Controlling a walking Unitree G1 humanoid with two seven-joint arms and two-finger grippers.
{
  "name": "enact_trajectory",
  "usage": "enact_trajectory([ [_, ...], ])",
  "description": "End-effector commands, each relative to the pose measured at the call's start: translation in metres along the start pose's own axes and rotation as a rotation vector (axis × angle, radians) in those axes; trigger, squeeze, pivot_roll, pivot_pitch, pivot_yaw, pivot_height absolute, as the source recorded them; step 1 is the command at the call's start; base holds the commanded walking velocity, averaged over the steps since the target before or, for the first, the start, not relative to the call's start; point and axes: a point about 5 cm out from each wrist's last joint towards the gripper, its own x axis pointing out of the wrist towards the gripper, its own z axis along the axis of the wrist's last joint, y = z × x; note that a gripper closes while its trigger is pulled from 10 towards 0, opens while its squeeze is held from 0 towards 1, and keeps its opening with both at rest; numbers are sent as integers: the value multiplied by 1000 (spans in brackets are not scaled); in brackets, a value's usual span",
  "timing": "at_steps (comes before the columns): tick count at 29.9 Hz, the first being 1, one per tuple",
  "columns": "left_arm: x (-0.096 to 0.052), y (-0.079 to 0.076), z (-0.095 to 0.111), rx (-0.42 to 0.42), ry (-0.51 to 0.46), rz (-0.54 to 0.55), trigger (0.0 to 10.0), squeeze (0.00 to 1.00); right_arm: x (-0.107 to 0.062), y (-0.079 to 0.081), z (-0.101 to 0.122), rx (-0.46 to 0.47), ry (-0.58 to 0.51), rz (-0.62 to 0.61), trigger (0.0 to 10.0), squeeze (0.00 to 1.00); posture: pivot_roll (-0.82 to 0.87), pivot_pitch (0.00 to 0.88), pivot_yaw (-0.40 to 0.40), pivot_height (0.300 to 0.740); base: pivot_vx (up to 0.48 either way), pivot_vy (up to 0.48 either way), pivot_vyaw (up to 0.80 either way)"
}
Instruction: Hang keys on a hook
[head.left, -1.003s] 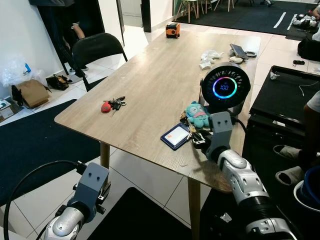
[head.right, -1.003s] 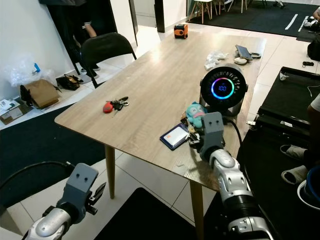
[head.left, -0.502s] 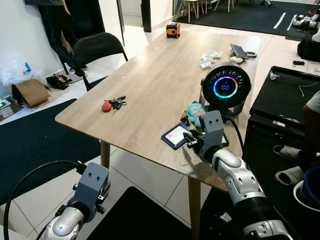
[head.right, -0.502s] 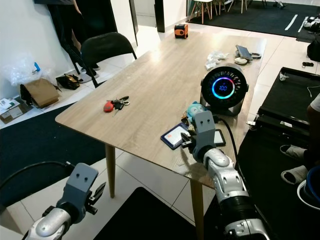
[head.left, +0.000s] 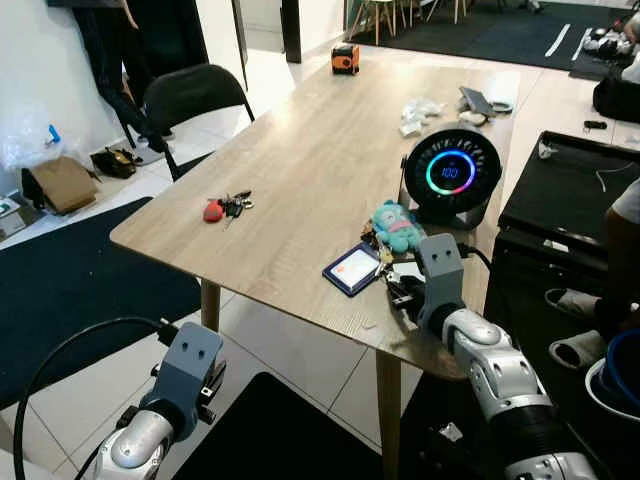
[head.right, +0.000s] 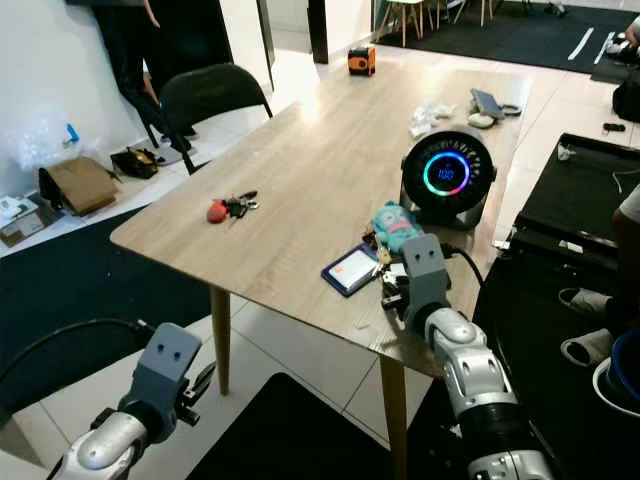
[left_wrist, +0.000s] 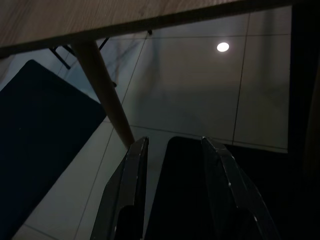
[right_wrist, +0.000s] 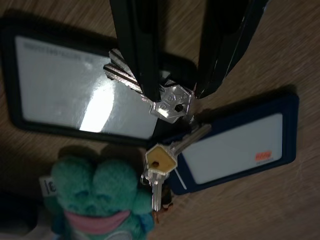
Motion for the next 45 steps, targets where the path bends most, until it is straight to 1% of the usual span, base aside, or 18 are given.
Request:
enact_trajectory([
  [1, -1, -2, -8, -6, 39, 3, 10000, 0, 2, 2, -4, 0, 17, 2, 10000, 0, 146, 215, 92, 740, 0, 0, 0],
  [5, -3, -1, -9, -7, 42, 10, 10000, 0, 3, 3, -5, -4, 28, 5, 10000, 0, 150, 215, 88, 740, 0, 0, 0],
  [14, -4, -1, -10, -11, 45, 20, 10000, 0, 8, 5, 0, -16, 10, 16, 10000, 0, 152, 214, 80, 740, 0, 0, 0],
  [26, -5, -2, -10, -13, 44, 21, 10000, 0, 11, 2, -7, -25, 48, -13, 10000, 0, 154, 216, 80, 740, 0, 0, 0],
  [27, -5, -2, -10, -12, 44, 22, 10000, 0, 11, 2, -8, -25, 51, -15, 8510, 0, 155, 216, 80, 740, 0, 0, 0],
  [28, -5, -1, -10, -12, 44, 22, 10000, 0, 12, 2, -8, -26, 51, -16, 5647, 0, 155, 216, 80, 740, 0, 0, 0],
  [29, -5, -1, -10, -11, 45, 23, 10000, 0, 12, 2, -9, -26, 52, -17, 5647, 0, 155, 216, 80, 740, 0, 0, 0],
  [30, -5, -1, -10, -11, 45, 23, 10000, 0, 12, 2, -9, -25, 52, -18, 3020, 0, 155, 217, 80, 740, 0, 0, 0],
  [31, -5, -1, -10, -11, 45, 23, 10000, 0, 12, 2, -9, -24, 51, -18, 3020, 0, 155, 217, 80, 740, 0, 0, 0],
  [32, -5, -2, -10, -11, 45, 23, 10000, 0, 12, 2, -9, -24, 50, -18, 2353, 0, 155, 217, 80, 740, 0, 0, 0],
  [35, -5, -2, -10, -11, 45, 22, 10000, 0, 13, 2, -9, -23, 49, -17, 2314, 0, 155, 217, 80, 740, 0, 0, 0],
  [39, -4, -2, -10, -10, 45, 21, 10000, 0, 13, 2, -9, -21, 46, -19, 2549, 0, 153, 217, 80, 740, 0, 0, 0],
  [40, -4, -3, -11, -10, 45, 20, 10000, 0, 13, 2, -9, -21, 45, -21, 2824, 0, 153, 217, 81, 740, 0, 0, 0],
  [41, -4, -3, -10, -10, 45, 20, 10000, 0, 13, 3, -9, -20, 40, -23, 5412, 0, 153, 217, 81, 740, 0, 0, 0],
  [42, -4, -3, -10, -10, 45, 20, 10000, 0, 13, 3, -9, -20, 40, -23, 5412, 0, 153, 217, 81, 740, 0, 0, 0],
  [43, -5, -3, -10, -11, 44, 19, 10000, 0, 13, 3, -8, -20, 28, -24, 10000, 0, 152, 217, 81, 740, 0, 0, 0],
  [45, -5, -3, -10, -11, 44, 19, 10000, 0, 13, 4, -4, -20, 11, -20, 10000, 0, 152, 217, 81, 740, 0, 0, 0],
])
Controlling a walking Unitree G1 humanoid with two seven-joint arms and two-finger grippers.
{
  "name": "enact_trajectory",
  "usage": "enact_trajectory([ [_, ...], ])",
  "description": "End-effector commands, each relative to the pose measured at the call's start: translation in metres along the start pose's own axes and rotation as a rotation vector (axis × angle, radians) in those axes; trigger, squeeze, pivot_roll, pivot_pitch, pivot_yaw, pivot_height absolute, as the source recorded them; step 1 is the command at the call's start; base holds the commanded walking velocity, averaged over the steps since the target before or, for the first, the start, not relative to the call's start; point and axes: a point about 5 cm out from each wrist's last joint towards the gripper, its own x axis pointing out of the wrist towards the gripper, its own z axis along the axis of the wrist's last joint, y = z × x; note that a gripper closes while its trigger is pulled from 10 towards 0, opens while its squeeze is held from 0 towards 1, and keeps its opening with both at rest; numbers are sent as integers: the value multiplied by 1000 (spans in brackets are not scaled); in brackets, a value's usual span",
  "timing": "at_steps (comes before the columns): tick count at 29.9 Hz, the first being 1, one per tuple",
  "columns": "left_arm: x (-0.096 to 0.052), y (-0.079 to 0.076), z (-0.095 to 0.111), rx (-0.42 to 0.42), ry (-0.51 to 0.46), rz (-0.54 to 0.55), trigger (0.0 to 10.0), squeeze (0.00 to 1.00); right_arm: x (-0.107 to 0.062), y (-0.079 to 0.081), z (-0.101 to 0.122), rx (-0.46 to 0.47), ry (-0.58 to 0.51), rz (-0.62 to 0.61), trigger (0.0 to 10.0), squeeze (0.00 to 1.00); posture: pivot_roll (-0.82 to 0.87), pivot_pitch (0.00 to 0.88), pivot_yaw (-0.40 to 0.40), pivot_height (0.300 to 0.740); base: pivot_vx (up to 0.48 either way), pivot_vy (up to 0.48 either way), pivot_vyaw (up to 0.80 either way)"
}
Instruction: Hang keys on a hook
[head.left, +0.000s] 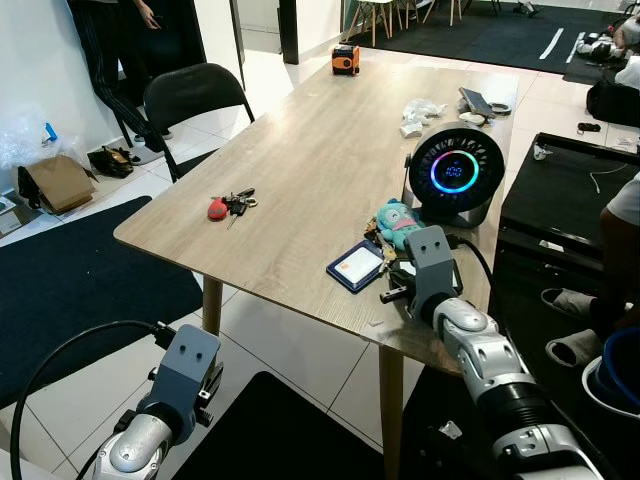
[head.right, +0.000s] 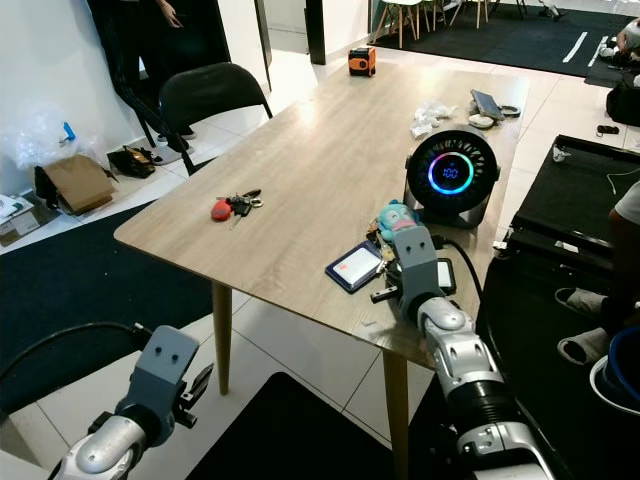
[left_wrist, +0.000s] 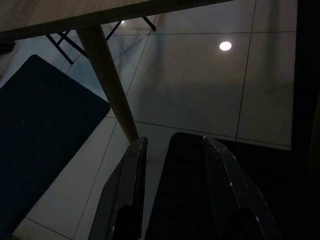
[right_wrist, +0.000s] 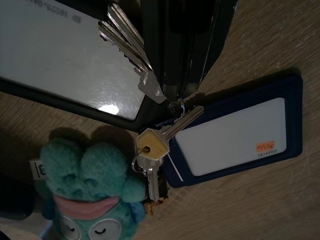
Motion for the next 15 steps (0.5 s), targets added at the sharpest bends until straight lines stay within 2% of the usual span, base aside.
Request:
enact_trajectory([
  [1, -2, -3, -6, -6, 27, -3, 10000, 0, 0, 3, -6, 12, 10, 9, 10000, 0, 152, 217, 81, 740, 0, 0, 0],
  [5, -2, -3, -4, -9, 24, -3, 10000, 0, -5, 5, 9, 16, -61, 33, 10000, 0, 154, 216, 79, 740, 0, 0, 0],
  [7, -2, -2, -4, -11, 22, 0, 10000, 0, -15, 4, 25, 18, -127, 44, 10000, 0, 153, 216, 78, 740, 0, 0, 0],
  [8, -2, -2, -4, -11, 22, 0, 10000, 0, -15, 4, 25, 18, -127, 44, 10000, 0, 153, 216, 78, 740, 0, 0, 0],
  [15, -1, -4, -5, -13, 23, -11, 10000, 0, -37, -10, 54, 22, -215, -15, 10000, 0, 134, 214, 90, 740, 0, 0, 0],
])
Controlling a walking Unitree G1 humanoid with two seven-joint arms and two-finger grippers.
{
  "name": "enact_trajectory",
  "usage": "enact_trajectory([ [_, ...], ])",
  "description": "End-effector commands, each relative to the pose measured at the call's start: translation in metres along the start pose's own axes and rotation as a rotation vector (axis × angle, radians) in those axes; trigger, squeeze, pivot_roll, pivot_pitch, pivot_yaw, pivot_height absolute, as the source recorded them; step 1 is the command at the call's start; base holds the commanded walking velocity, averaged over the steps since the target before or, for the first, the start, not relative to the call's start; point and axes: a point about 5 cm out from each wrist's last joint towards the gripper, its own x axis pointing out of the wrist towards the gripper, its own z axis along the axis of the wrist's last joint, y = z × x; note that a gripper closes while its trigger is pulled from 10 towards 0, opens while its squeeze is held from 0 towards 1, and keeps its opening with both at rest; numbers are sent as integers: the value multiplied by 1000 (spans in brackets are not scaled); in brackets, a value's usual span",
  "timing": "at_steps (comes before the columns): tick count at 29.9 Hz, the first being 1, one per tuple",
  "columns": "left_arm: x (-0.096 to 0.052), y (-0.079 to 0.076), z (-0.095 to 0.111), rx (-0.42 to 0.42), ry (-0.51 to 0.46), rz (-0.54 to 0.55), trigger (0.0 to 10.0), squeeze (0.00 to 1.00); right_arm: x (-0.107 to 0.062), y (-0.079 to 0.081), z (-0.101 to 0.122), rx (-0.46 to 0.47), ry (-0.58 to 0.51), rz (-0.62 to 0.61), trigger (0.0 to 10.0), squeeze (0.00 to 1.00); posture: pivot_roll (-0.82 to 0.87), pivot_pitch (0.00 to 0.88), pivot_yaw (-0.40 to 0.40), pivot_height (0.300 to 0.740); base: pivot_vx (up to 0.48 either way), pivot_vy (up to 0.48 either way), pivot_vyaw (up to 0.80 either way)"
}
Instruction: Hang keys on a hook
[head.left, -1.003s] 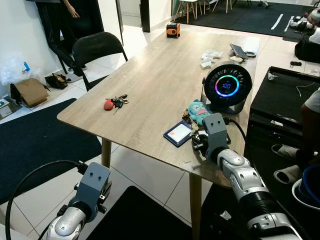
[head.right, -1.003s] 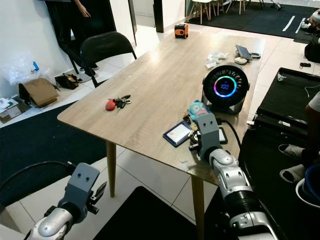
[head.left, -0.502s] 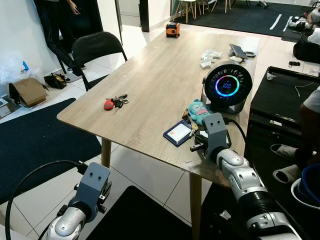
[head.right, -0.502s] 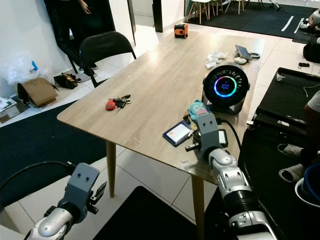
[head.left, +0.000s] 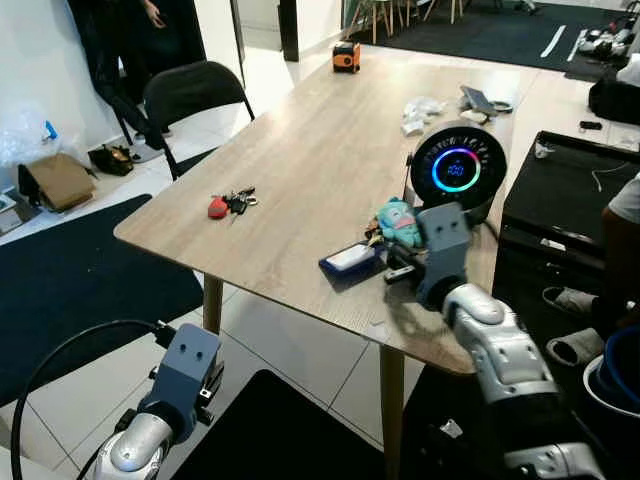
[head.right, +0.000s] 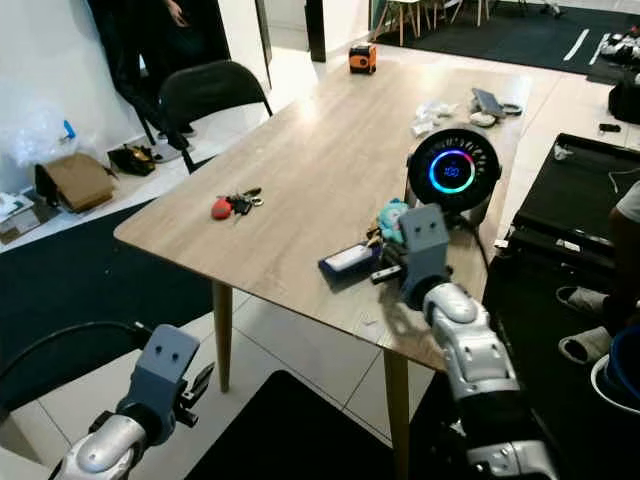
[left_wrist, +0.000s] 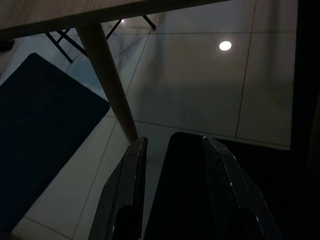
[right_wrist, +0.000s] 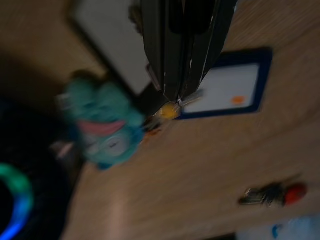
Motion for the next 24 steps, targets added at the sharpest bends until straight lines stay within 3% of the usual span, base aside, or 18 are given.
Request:
enact_trajectory([
  [1, 1, -4, -6, -9, 25, -18, 10000, 0, -8, -5, 12, 24, -29, -19, 10000, 0, 127, 212, 94, 740, 0, 0, 0],
  [11, 7, -4, 0, -16, 5, -29, 10000, 0, -19, 5, 58, 66, -275, 123, 10000, 0, 120, 200, 98, 740, 0, 0, 0],
  [12, 8, -4, 7, -52, -24, -34, 10000, 0, -19, 17, 57, 58, -286, 210, 10000, 0, 117, 191, 94, 740, 0, 0, 0],
  [15, 9, -3, 17, -79, -62, -46, 10000, 0, -15, 27, 53, 59, -281, 252, 10000, 0, 117, 191, 94, 740, 0, 0, 0],
  [19, 7, 8, 53, -145, -196, -69, 10000, 0, -8, 52, 47, 107, -248, 365, 10000, 0, 130, 184, 78, 740, 0, 0, 0],
  [24, 2, 18, 81, -175, -300, -105, 10000, 0, -6, 61, 44, 118, -234, 408, 10000, 0, 137, 180, 66, 740, 0, 0, 0],
])
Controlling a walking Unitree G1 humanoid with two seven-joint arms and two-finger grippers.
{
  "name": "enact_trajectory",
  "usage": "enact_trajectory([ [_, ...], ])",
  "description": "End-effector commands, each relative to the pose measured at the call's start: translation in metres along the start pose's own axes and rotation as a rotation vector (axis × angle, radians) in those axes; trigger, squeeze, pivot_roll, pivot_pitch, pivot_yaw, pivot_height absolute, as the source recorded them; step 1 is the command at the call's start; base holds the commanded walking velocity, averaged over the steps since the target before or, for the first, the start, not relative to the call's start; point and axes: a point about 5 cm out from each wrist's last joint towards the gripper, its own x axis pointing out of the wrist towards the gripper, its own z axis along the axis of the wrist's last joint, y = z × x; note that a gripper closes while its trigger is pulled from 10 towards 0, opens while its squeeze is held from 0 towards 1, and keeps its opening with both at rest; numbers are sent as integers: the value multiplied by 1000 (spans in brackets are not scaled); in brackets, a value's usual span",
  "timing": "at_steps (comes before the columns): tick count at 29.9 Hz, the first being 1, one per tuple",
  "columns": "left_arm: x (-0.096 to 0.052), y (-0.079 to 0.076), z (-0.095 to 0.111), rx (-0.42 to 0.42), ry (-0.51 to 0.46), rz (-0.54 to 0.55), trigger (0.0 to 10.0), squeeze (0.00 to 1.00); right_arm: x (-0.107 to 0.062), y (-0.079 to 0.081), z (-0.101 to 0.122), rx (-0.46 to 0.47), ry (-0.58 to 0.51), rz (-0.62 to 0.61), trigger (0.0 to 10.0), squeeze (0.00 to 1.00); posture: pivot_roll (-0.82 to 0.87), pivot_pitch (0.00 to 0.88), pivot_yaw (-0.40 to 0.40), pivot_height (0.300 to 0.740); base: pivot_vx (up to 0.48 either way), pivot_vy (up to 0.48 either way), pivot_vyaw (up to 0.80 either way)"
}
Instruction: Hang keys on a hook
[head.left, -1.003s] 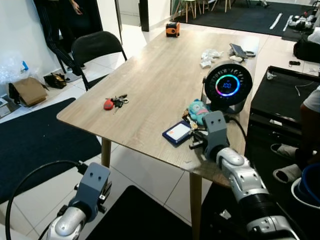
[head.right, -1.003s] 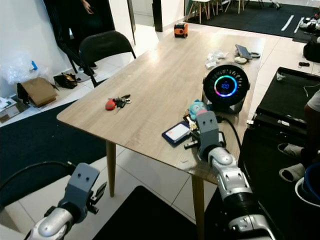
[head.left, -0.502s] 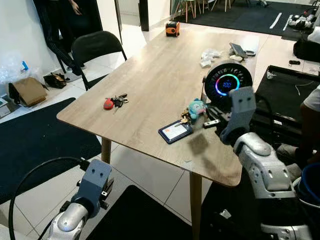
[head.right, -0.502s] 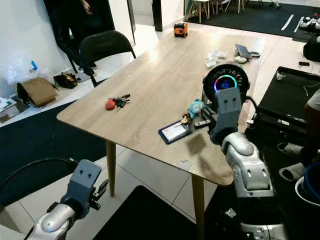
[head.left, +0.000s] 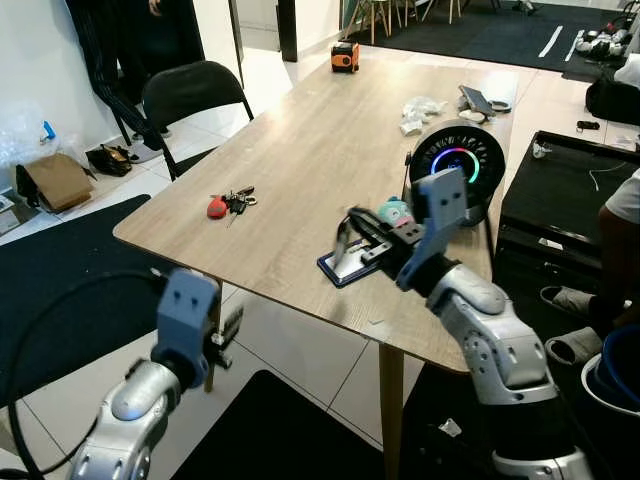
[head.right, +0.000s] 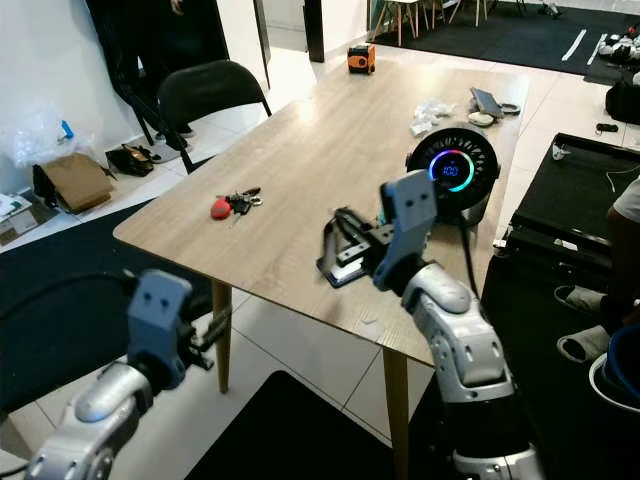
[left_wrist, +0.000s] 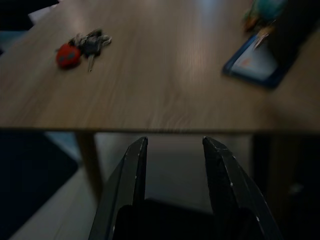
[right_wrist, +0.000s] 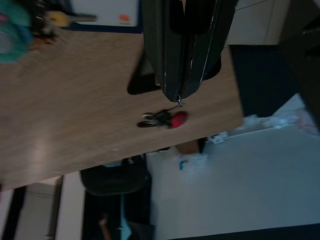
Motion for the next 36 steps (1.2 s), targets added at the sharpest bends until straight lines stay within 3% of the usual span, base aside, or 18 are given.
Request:
enact_trajectory([
  [1, -4, 3, 12, -18, -32, -33, 10000, 0, 4, 6, -1, 18, 5, 36, 10000, 0, 137, 180, 66, 740, 0, 0, 0],
  [2, -3, 0, 31, -51, -90, -85, 10000, 0, 7, 9, -5, 48, 6, 45, 10000, 0, 136, 179, 63, 740, 0, 0, 0],
  [4, -3, 0, 31, -51, -90, -85, 10000, 0, 7, 9, -5, 48, 6, 45, 10000, 0, 136, 179, 63, 740, 0, 0, 0],
  [6, -2, -9, 47, -87, -140, -141, 10000, 0, 12, 16, -9, 90, -2, 82, 10000, 0, 136, 177, 60, 740, 0, 0, 0],
  [12, 0, -15, 53, -101, -154, -162, 10000, 0, 15, 19, -11, 76, 8, 92, 10000, 0, 134, 177, 61, 740, 0, 0, 0],
  [18, 4, -32, 58, -107, -159, -209, 10000, 0, 21, 31, -10, 80, 8, 154, 10000, 0, 131, 179, 57, 740, 0, 0, 0],
  [23, 6, -34, 59, -105, -158, -207, 10000, 0, 21, 36, -10, 87, 9, 191, 10000, 0, 132, 178, 55, 740, 0, 0, 0],
  [26, 12, -27, 56, -94, -130, -110, 10000, 0, 20, 39, -11, 82, 10, 204, 10000, 0, 129, 176, 57, 740, 0, 0, 0],
  [29, 14, -9, 41, -39, -61, 109, 10000, 0, 19, 23, -14, 57, -16, 22, 10000, 0, 133, 178, 61, 740, 0, 0, 0],
  [31, 14, -9, 41, -39, -61, 109, 10000, 0, 19, 23, -14, 57, -16, 22, 10000, 0, 133, 178, 61, 740, 0, 0, 0],
  [35, -6, 17, 5, 25, 68, 316, 10000, 0, -3, -7, -21, -26, -40, -289, 10000, 0, 132, 186, 74, 740, 0, 0, 0],
  [36, -6, 17, 5, 25, 68, 316, 10000, 0, -3, -7, -21, -26, -40, -289, 10000, 0, 132, 186, 74, 740, 0, 0, 0],
])
